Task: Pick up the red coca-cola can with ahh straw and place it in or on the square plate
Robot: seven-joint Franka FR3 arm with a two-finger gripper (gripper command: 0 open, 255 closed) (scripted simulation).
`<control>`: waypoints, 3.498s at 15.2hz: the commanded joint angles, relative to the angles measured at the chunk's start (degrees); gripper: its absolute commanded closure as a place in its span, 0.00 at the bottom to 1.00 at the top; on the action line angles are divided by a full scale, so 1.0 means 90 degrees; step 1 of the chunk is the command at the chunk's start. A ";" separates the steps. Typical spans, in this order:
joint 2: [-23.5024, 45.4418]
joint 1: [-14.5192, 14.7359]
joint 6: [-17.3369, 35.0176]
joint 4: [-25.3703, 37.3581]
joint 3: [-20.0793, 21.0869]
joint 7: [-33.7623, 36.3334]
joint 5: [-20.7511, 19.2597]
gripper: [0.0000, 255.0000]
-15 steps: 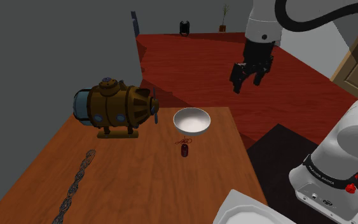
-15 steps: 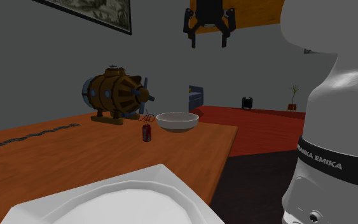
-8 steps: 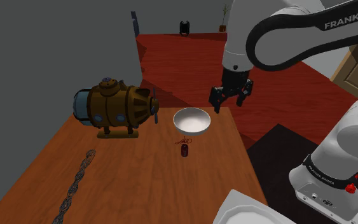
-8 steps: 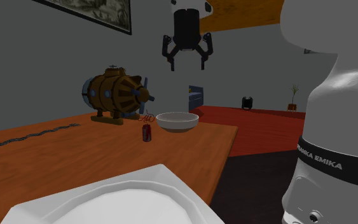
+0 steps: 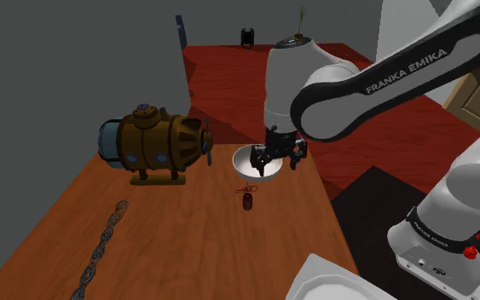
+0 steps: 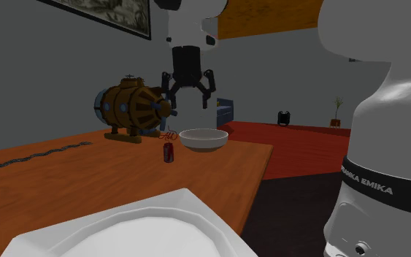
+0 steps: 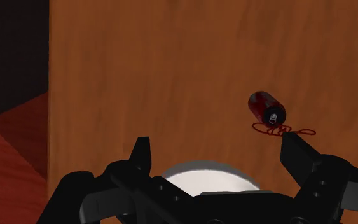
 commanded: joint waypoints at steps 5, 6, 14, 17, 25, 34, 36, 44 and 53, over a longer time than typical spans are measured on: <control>0.2046 -0.0696 0.1012 0.0616 0.0966 0.2394 -0.1806 0.00; 0.2468 -0.0696 0.1097 0.0776 0.0978 0.2923 -0.2323 0.00; 0.3908 0.0006 0.1501 0.1252 0.0219 0.4525 -0.4057 0.00; 0.4135 0.0150 0.1648 0.1269 0.0023 0.4725 -0.4347 0.00; 0.4133 0.0151 0.1647 0.1268 0.0022 0.4723 -0.4344 1.00; 0.4134 0.0151 0.1648 0.1268 0.0021 0.4724 -0.4346 1.00; 0.3956 0.0033 0.1536 0.1252 0.0175 0.4564 -0.4120 1.00; 0.3217 -0.0384 0.1052 0.1254 0.0714 0.3883 -0.3166 1.00; 0.2425 -0.0629 0.0462 0.1381 0.1021 0.3167 -0.2179 1.00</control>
